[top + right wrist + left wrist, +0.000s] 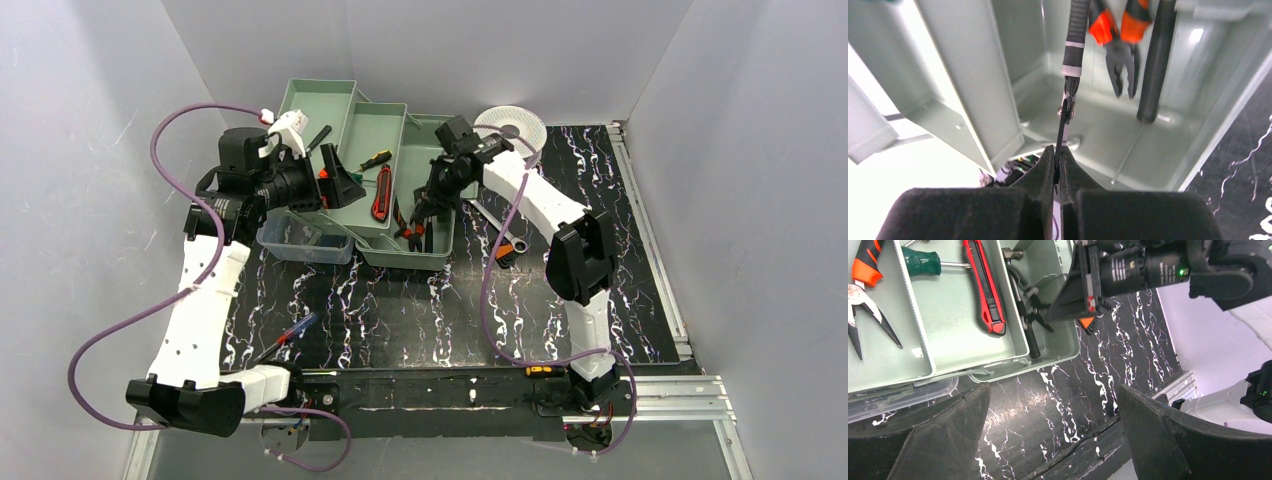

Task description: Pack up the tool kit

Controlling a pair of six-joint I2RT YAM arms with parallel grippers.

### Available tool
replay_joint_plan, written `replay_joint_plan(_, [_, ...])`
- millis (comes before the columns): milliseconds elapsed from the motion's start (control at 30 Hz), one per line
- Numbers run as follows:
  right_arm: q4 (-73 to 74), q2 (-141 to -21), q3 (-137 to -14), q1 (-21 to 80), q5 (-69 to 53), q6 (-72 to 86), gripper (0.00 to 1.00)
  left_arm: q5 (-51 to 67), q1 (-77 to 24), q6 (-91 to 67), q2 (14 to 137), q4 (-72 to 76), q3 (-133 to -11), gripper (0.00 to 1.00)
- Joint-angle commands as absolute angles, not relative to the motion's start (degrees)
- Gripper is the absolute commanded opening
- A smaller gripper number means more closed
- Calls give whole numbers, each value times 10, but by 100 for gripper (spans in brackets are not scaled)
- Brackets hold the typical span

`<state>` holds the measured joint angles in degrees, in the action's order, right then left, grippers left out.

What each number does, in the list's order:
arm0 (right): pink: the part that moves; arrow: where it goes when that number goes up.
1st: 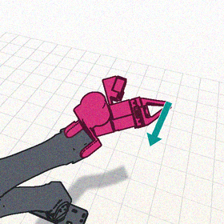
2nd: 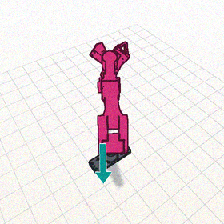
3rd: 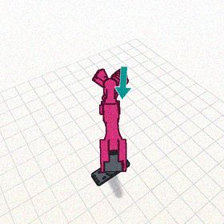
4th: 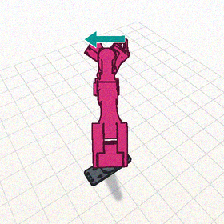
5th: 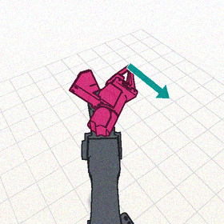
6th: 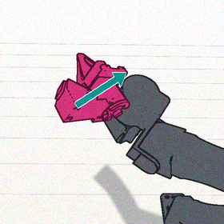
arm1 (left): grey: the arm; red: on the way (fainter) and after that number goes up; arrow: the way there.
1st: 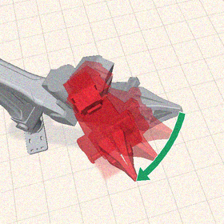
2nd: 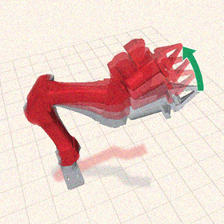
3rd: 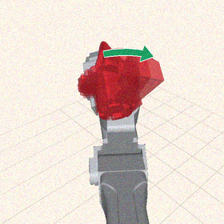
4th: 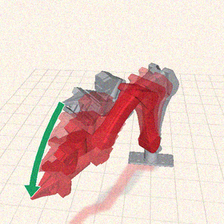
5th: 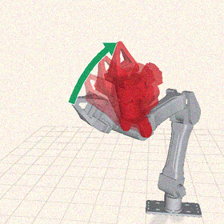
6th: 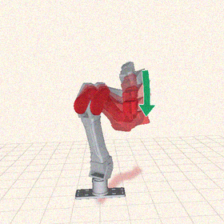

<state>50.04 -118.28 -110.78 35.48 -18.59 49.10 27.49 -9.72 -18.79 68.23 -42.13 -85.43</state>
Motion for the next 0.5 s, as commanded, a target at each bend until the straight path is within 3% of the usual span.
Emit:
replay_joint_plan(0, [488,-1204,-1194,324,-134,451,1,282,-99,-174,678,-438,-885,98])
replay_joint_plan(467, [322,-1248,-1207,293,-223,469,3,259,-99,-163,672,-459,-895,98])
